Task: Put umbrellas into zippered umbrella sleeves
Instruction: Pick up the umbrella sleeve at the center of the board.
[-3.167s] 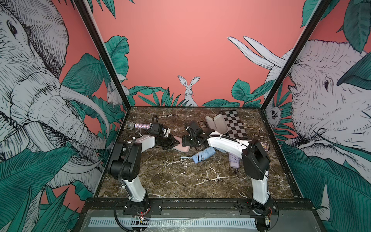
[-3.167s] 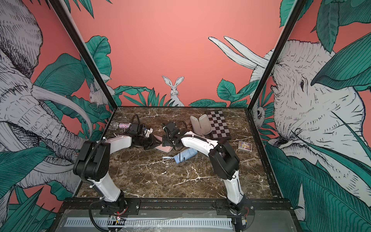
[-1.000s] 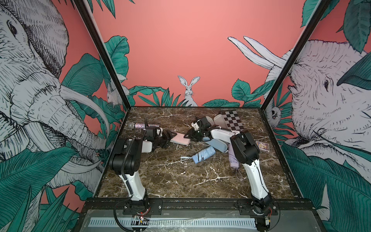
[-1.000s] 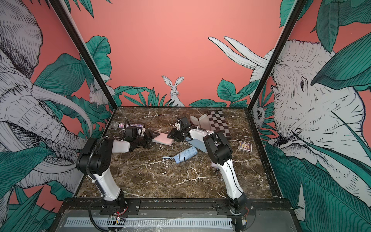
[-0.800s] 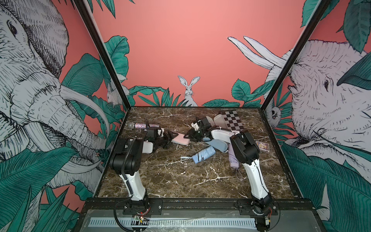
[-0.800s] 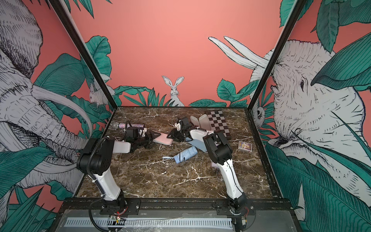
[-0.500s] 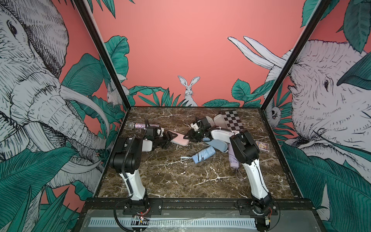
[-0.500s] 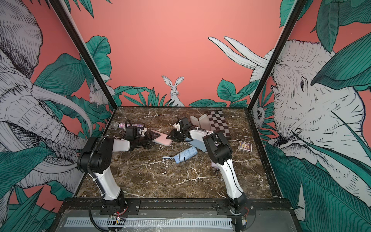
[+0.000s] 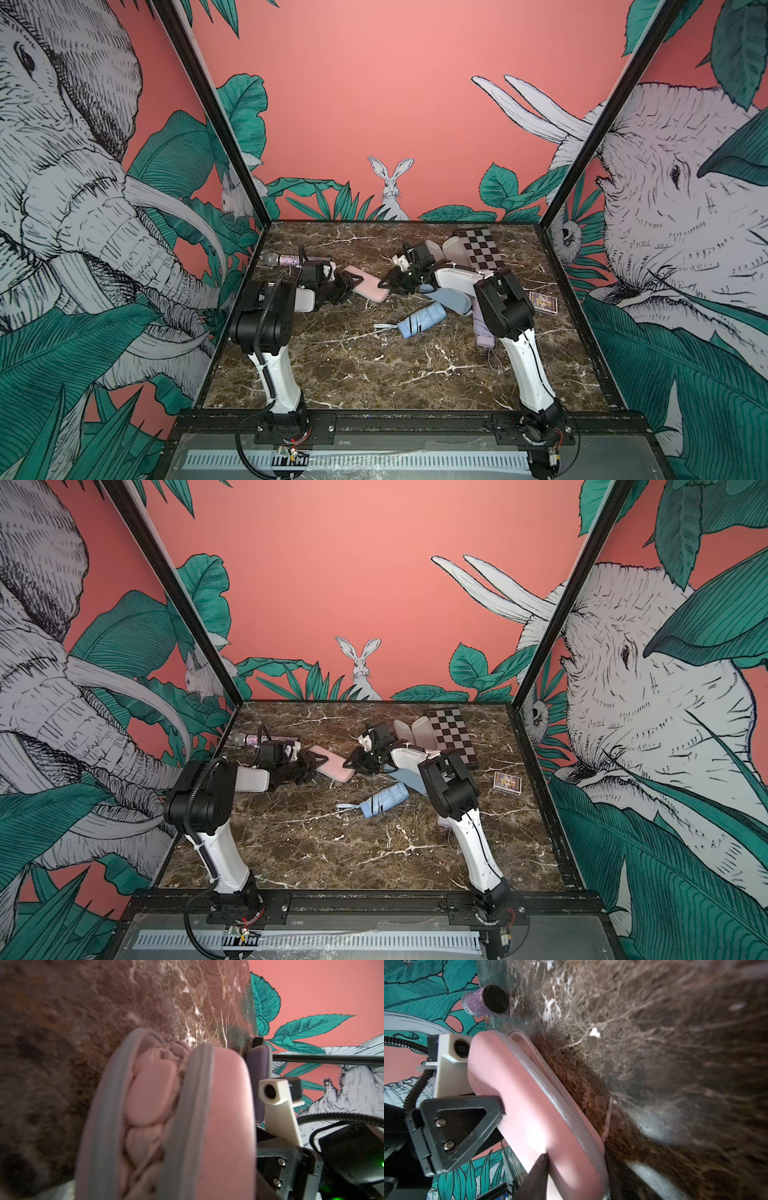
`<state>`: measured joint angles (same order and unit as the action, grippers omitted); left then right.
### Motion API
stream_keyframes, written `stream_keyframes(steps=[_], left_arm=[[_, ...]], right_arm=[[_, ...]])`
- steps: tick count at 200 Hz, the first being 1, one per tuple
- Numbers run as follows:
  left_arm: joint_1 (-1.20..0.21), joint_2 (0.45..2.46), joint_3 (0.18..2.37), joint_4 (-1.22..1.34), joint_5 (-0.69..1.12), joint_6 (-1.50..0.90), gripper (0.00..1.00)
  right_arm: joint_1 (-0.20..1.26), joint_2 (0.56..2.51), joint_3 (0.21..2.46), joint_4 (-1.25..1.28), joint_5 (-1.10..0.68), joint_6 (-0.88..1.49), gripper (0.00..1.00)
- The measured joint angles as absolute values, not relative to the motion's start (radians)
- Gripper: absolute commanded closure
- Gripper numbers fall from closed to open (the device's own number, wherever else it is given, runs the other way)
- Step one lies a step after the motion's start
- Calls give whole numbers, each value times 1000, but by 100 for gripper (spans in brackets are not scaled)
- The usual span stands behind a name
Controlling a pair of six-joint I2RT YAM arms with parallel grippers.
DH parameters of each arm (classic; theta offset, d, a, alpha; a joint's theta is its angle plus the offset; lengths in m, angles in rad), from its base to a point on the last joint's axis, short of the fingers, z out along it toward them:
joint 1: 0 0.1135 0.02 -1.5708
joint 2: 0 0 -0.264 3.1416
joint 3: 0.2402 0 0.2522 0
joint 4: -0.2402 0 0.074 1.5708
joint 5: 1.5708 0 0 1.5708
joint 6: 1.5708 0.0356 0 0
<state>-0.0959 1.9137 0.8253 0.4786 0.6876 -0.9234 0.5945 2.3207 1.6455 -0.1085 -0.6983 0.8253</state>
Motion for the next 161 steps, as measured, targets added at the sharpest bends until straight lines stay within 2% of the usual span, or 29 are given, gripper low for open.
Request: stream_keyframes(steps=[22,54,101,134,161], left_arm=[[-98,1921,807,539,699,-953,65],[-100,1920,804,548,733,-957,81],[-101,1877,787,496,797,-942,83],[-102,1782,760,478,865,-962,82],[-104,1727,741,512,903,-1008,81]], right_arm=[[595,2302,1605,-73,-713,819,50],[598,2245,1528,-56,-757,775,28],[588,2195,1476,-50,-794,726,4],[580,2190,1458,-16,-851,732,3],[575,2154,1417,52,-923,766,8]])
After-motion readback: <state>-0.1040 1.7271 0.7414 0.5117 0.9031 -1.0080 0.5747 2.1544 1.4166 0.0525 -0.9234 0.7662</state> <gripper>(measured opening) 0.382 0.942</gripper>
